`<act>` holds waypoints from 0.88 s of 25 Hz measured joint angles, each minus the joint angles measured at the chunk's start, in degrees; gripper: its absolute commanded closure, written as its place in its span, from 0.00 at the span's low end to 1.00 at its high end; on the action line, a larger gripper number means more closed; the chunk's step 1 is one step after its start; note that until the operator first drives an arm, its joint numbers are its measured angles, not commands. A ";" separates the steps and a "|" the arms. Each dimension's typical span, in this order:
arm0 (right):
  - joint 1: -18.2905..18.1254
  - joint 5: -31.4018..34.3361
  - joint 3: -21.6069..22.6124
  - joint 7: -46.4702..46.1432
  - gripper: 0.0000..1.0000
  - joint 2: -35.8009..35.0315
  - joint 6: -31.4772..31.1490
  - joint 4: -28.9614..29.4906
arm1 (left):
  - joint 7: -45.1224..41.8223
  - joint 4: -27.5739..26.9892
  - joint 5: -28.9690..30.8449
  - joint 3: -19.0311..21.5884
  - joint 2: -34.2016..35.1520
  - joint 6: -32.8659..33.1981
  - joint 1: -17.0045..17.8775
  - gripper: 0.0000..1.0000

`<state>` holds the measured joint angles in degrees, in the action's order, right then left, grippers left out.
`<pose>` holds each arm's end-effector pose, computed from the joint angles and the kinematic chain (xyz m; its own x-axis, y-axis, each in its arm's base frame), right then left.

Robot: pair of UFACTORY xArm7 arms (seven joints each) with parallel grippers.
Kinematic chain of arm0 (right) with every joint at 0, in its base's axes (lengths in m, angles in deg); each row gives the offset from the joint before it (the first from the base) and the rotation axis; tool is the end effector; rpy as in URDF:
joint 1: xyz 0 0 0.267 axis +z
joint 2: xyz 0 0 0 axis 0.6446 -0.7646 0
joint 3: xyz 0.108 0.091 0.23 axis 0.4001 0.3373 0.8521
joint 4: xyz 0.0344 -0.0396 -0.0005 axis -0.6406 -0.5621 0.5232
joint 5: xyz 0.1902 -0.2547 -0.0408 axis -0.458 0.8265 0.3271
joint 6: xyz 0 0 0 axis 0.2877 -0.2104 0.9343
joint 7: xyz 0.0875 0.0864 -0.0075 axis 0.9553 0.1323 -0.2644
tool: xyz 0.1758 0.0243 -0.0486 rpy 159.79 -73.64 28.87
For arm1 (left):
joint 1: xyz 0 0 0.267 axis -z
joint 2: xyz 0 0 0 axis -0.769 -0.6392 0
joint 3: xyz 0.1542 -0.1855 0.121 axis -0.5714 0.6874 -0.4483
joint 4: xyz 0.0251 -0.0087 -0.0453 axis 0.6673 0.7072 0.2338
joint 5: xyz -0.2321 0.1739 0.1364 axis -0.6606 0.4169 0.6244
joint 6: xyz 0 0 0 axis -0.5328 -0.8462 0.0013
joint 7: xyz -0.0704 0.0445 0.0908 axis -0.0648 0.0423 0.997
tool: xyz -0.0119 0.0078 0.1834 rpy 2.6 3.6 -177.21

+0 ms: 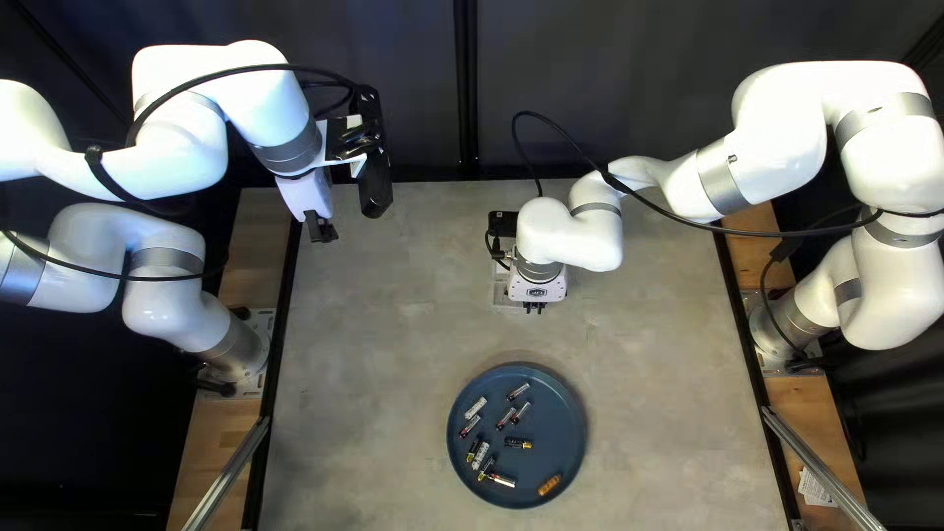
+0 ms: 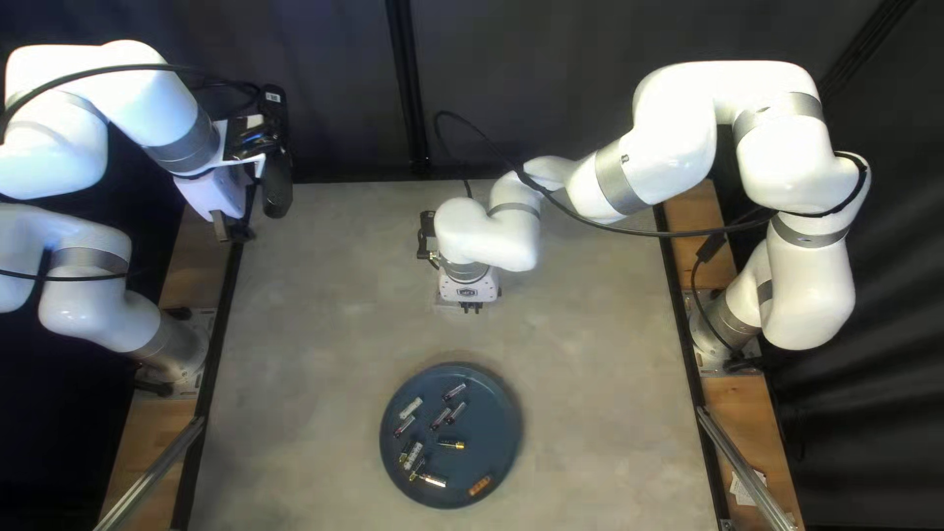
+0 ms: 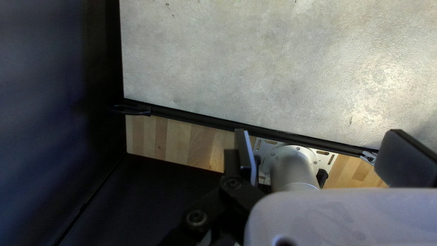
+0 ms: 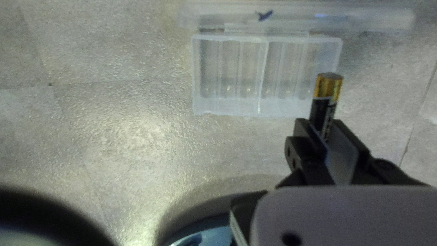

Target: Pick up the batteries from the table and place them into the container

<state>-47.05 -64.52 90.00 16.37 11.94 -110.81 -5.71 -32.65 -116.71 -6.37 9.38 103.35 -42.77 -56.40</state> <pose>0.4682 -0.0492 0.0434 -0.0331 -0.9994 -0.0032 -0.9984 0.0329 0.0456 0.2382 0.1020 0.3007 0.9896 0.1433 -0.0147 0.1403 -0.9817 -0.1287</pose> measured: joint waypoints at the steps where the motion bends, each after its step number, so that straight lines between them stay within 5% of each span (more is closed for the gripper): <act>1: -0.04 0.09 -0.10 0.04 0.00 -0.22 -0.05 0.18 | 0.00 0.00 0.00 0.00 0.00 0.00 0.00 0.00; 13: 1.71 1.87 -0.16 3.17 0.00 1.77 -2.44 1.37 | 0.00 0.00 0.00 0.00 0.00 0.00 0.00 0.00; 14: 1.89 1.84 0.01 3.24 0.06 2.06 -2.48 1.39 | 0.00 0.00 0.00 0.00 0.00 0.00 0.00 0.00; 16: 2.05 1.41 0.39 3.00 0.48 2.34 -2.19 1.44 | 0.00 0.00 0.00 0.00 0.00 0.00 0.00 0.00; 17: 2.02 1.07 0.56 2.65 1.00 2.32 -1.92 1.51 | 0.00 0.00 0.00 0.00 0.00 0.00 0.00 0.00; 22: 0.98 -1.01 1.28 -0.34 1.00 1.37 0.03 1.76 | 0.00 0.00 0.00 0.00 0.00 0.00 0.00 0.00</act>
<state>-46.07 -65.54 91.28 16.03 13.31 -110.78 -3.95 -32.65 -116.71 -6.37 9.38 103.35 -42.77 -56.40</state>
